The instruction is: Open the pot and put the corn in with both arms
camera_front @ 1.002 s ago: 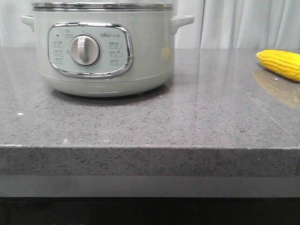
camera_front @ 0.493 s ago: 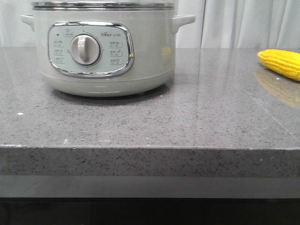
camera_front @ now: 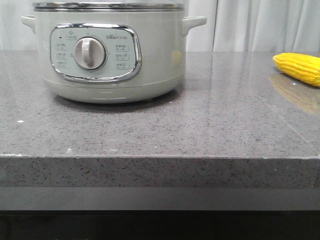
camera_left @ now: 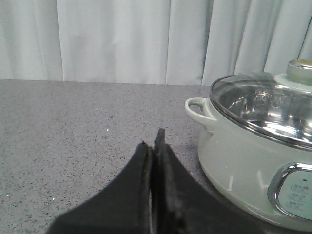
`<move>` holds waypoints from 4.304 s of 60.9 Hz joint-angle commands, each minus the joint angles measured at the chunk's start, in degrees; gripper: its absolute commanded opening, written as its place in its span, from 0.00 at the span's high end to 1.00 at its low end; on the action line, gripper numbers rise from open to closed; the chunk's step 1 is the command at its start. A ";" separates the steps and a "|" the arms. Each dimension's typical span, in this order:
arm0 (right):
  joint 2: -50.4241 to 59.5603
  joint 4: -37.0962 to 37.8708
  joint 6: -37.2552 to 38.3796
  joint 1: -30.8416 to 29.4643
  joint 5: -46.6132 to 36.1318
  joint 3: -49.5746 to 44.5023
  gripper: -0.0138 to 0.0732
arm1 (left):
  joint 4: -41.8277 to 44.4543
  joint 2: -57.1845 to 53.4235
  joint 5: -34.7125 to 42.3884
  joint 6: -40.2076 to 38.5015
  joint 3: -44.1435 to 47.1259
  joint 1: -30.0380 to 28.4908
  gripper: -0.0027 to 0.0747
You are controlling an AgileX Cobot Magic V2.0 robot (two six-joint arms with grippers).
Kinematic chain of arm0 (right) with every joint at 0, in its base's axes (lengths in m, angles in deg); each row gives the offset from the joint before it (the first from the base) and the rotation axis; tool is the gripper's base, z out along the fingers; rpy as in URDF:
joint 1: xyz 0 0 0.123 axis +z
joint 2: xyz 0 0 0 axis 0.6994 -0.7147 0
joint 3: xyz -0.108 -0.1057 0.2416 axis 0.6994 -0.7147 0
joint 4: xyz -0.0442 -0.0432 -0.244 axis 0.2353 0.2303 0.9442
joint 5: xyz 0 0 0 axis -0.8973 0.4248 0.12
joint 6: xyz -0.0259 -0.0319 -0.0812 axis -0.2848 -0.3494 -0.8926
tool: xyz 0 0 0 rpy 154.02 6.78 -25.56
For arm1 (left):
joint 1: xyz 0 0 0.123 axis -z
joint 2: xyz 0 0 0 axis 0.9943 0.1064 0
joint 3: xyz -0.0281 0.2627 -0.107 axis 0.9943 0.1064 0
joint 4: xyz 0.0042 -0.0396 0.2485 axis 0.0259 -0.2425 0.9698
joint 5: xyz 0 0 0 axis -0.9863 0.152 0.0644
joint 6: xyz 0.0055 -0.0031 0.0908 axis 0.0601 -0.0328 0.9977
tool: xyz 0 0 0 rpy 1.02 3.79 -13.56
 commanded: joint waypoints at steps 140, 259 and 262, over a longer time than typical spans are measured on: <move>-1.38 0.53 0.12 -0.16 -3.49 2.22 0.23 | -14.12 79.13 -57.72 8.29 -98.23 19.02 0.32; -1.38 0.53 0.12 -0.16 -3.54 2.22 0.23 | -12.95 49.84 -60.09 11.48 -89.28 12.53 0.88; -1.38 0.53 0.12 -0.16 -3.48 2.22 0.23 | -12.12 46.50 -57.94 11.48 -85.07 12.53 0.88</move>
